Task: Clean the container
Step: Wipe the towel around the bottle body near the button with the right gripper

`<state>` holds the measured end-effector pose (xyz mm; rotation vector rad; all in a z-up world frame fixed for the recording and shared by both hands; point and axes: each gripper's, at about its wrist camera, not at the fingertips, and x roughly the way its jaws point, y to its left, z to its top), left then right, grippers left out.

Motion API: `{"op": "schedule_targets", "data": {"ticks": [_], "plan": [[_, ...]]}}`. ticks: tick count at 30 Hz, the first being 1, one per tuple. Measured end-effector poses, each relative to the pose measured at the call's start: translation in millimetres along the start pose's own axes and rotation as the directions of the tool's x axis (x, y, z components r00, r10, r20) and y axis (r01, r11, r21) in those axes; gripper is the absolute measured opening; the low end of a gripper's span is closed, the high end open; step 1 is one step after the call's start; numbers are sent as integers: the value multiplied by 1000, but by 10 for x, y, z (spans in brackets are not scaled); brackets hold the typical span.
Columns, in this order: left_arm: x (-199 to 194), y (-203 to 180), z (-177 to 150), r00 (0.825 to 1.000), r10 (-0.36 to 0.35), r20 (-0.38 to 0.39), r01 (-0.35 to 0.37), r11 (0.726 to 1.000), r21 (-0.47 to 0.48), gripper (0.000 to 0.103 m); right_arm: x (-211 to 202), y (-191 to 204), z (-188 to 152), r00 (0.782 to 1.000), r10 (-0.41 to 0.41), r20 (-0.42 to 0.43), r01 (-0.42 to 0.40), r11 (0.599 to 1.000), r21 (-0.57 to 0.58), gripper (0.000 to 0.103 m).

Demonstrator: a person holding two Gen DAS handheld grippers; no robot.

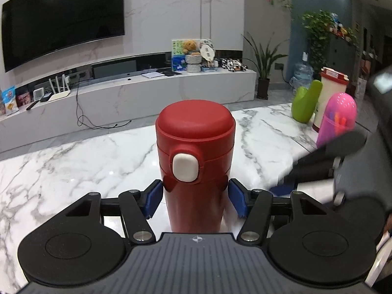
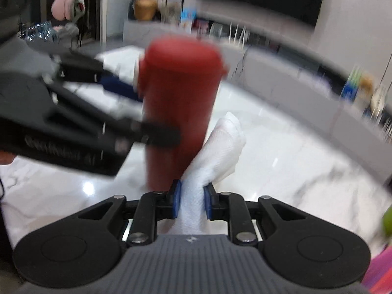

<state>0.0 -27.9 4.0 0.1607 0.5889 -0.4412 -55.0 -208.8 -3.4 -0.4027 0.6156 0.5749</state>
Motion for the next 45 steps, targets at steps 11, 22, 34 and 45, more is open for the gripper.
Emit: {"op": "schedule_targets", "data": {"ticks": [11, 22, 34, 45], "plan": [[9, -21, 21, 999, -24, -35, 27, 994, 104, 53, 14, -50, 249, 990, -93, 108, 117, 964, -239, 22], [11, -19, 30, 999, -22, -43, 26, 996, 87, 53, 397, -35, 238, 999, -46, -23, 41, 985, -170, 22], [82, 45, 11, 995, -34, -95, 19, 988, -156, 59, 596, -156, 125, 986, 59, -156, -46, 995, 85, 22], [57, 51, 44, 998, 31, -48, -38, 987, -156, 60, 531, -285, 192, 954, 241, -176, -197, 952, 235, 22]]}}
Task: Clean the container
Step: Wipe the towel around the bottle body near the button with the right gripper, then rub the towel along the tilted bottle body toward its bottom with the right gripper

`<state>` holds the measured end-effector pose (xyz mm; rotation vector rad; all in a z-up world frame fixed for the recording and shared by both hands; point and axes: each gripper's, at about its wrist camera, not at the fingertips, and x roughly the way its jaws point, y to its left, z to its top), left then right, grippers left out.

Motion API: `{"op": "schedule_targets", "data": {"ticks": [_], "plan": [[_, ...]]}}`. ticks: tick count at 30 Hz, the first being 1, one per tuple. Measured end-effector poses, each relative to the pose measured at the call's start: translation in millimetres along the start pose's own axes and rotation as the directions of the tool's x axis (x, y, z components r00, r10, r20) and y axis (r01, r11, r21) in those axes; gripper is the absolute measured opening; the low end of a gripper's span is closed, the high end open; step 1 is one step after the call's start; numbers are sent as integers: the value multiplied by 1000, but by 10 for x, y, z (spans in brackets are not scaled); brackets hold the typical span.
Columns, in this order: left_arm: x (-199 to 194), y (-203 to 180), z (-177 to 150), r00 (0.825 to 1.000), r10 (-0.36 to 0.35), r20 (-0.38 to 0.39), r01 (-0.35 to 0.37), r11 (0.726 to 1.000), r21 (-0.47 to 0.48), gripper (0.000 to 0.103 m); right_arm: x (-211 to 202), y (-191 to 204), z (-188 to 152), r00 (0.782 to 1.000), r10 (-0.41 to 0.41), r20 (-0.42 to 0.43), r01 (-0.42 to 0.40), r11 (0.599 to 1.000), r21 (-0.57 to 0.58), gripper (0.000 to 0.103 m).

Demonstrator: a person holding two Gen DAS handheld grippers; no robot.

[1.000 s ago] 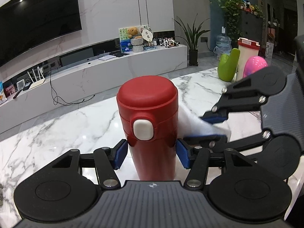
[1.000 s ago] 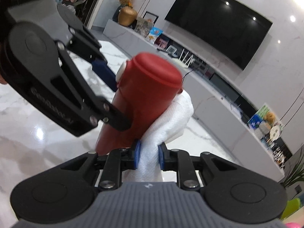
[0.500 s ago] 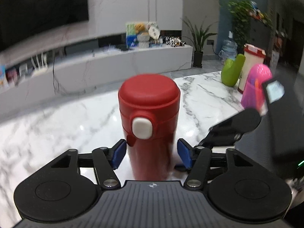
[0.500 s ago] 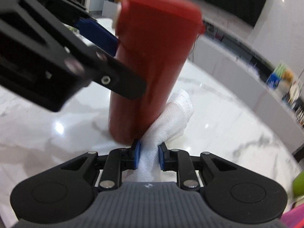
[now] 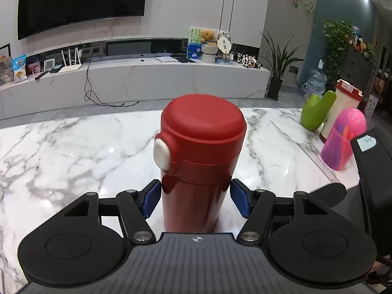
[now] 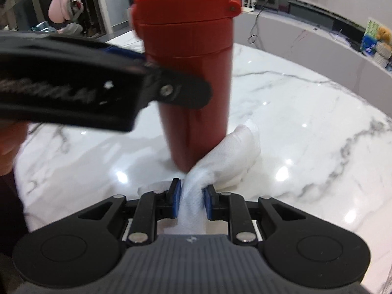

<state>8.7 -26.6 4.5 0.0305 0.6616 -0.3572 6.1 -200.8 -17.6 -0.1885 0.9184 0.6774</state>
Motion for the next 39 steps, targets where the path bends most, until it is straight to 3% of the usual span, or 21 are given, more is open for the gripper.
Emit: {"op": "schedule_targets", "data": {"ticks": [4, 8, 14, 20, 23, 28, 39], "plan": [[-1, -14, 8, 1000, 3, 10, -3, 1000, 22, 61, -81, 32, 64, 1000, -4, 16, 5, 999, -45, 22], [-3, -17, 13, 1000, -7, 8, 6, 999, 38, 60, -310, 158, -4, 992, -80, 100, 91, 989, -116, 22], [-2, -23, 17, 1000, -13, 0, 13, 998, 63, 60, -475, 241, 60, 945, -187, 267, 258, 930, -262, 22], [-3, -20, 13, 1000, -18, -3, 18, 998, 67, 60, -504, 275, 72, 913, -237, 331, 358, 855, -376, 22], [-6, -23, 8, 1000, -16, -3, 17, 997, 72, 60, -527, 246, 73, 918, -239, 318, 356, 851, -386, 22], [-10, -46, 2, 1000, -15, -4, 15, 997, 69, 60, -334, 264, 112, 943, -220, 250, 302, 882, -363, 22], [2, -41, 22, 1000, -12, 1, 12, 999, 37, 61, 157, 122, 138, 983, -150, 104, 167, 969, -183, 22]]}}
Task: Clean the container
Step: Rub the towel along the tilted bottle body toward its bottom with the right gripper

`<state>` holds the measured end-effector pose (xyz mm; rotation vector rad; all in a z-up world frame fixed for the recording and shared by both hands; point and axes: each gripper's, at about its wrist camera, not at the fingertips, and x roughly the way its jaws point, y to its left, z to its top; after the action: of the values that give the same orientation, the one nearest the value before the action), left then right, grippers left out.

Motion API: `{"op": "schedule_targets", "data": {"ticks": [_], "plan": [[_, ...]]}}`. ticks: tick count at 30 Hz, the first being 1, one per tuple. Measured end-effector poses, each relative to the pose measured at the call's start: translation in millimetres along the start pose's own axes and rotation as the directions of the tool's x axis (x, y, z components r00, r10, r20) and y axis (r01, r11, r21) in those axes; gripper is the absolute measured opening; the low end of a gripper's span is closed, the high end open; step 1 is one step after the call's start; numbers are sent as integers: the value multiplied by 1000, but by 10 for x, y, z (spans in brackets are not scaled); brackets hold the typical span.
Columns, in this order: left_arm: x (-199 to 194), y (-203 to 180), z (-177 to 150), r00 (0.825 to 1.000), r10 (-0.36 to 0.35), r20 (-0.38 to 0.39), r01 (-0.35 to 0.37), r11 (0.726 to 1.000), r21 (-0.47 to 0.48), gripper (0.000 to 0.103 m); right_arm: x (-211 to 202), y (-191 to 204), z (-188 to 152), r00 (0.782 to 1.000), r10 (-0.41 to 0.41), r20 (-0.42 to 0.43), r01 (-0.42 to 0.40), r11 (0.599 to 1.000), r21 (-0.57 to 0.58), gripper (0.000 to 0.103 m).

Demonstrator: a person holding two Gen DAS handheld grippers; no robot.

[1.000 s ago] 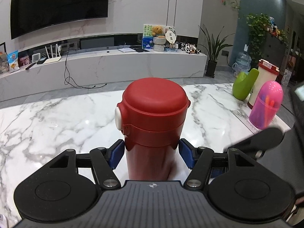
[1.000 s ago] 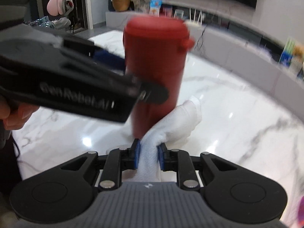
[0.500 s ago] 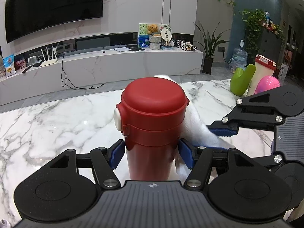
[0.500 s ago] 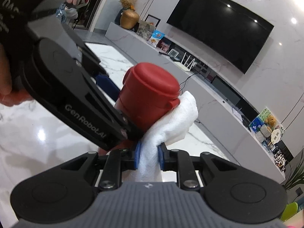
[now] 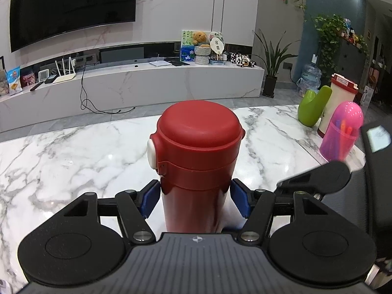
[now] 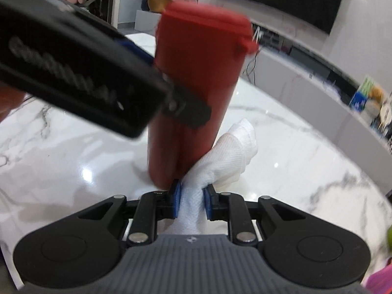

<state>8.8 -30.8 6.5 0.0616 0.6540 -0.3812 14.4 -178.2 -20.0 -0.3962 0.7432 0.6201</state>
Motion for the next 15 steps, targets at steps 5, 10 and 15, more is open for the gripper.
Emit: {"op": "schedule_targets", "data": {"ticks": [5, 10, 15], "plan": [[46, -24, 40, 1000, 12, 4, -12, 1000, -22, 68, 97, -137, 18, 999, 39, -31, -34, 990, 140, 22], [106, -84, 72, 999, 40, 6, -40, 999, -6, 68, 129, -296, 6, 995, 88, -41, -73, 958, 276, 22], [141, -81, 81, 999, 49, 2, -49, 999, 2, 63, 136, -346, -59, 993, 101, -55, -78, 942, 327, 22]]}}
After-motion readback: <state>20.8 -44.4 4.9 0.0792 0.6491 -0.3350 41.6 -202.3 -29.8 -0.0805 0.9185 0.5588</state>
